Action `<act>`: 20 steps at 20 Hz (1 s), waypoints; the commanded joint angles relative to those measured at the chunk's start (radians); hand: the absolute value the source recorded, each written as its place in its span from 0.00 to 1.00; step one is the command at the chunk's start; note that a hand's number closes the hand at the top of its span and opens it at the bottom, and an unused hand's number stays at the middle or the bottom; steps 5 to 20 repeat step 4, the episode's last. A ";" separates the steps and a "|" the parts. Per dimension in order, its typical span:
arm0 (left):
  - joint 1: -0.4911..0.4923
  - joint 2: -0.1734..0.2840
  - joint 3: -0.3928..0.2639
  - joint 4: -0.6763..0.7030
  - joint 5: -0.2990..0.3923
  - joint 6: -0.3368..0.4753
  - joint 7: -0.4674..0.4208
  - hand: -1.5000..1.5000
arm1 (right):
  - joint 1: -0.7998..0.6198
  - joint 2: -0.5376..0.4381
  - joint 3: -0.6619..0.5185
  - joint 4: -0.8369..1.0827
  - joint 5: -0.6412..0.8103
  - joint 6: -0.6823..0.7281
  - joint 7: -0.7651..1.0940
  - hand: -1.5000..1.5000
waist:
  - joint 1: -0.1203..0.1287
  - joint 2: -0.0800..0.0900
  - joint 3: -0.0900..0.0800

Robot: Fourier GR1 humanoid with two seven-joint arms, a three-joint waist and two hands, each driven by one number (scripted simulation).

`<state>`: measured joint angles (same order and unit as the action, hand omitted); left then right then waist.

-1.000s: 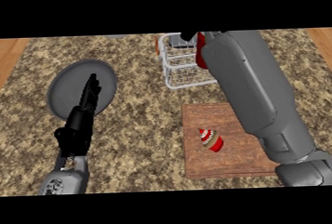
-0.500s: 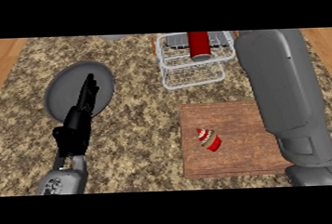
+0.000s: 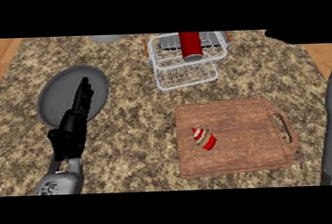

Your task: Pick the can from the cutting board and place it in the tiered basket

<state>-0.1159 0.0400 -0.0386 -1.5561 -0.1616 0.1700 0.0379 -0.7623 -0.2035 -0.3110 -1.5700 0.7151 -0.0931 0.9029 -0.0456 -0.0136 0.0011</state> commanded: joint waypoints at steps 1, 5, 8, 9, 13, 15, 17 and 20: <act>-0.010 0.003 0.014 -0.001 -0.001 0.010 0.016 0.50 | 0.230 -0.041 -0.061 -0.283 -0.122 0.110 -0.008 0.00 | -0.010 -0.001 0.000; -0.022 0.013 0.008 -0.022 0.003 -0.008 0.019 0.50 | 0.378 -0.060 -0.166 -0.409 -0.279 0.179 -0.056 0.00 | 0.001 0.003 0.000; -0.022 0.013 0.008 -0.022 0.003 -0.008 0.019 0.50 | 0.378 -0.060 -0.166 -0.409 -0.279 0.179 -0.056 0.00 | 0.001 0.003 0.000; -0.022 0.013 0.008 -0.022 0.003 -0.008 0.019 0.50 | 0.378 -0.060 -0.166 -0.409 -0.279 0.179 -0.056 0.00 | 0.001 0.003 0.000; -0.022 0.013 0.008 -0.022 0.003 -0.008 0.019 0.50 | 0.378 -0.060 -0.166 -0.409 -0.279 0.179 -0.056 0.00 | 0.001 0.003 0.000; -0.022 0.013 0.008 -0.022 0.003 -0.008 0.019 0.50 | 0.378 -0.060 -0.166 -0.409 -0.279 0.179 -0.056 0.00 | 0.001 0.003 0.000; -0.022 0.013 0.008 -0.022 0.003 -0.008 0.019 0.50 | 0.378 -0.060 -0.166 -0.409 -0.279 0.179 -0.056 0.00 | 0.001 0.003 0.000; -0.022 0.013 0.008 -0.022 0.003 -0.008 0.019 0.50 | 0.378 -0.060 -0.166 -0.409 -0.279 0.179 -0.056 0.00 | 0.001 0.003 0.000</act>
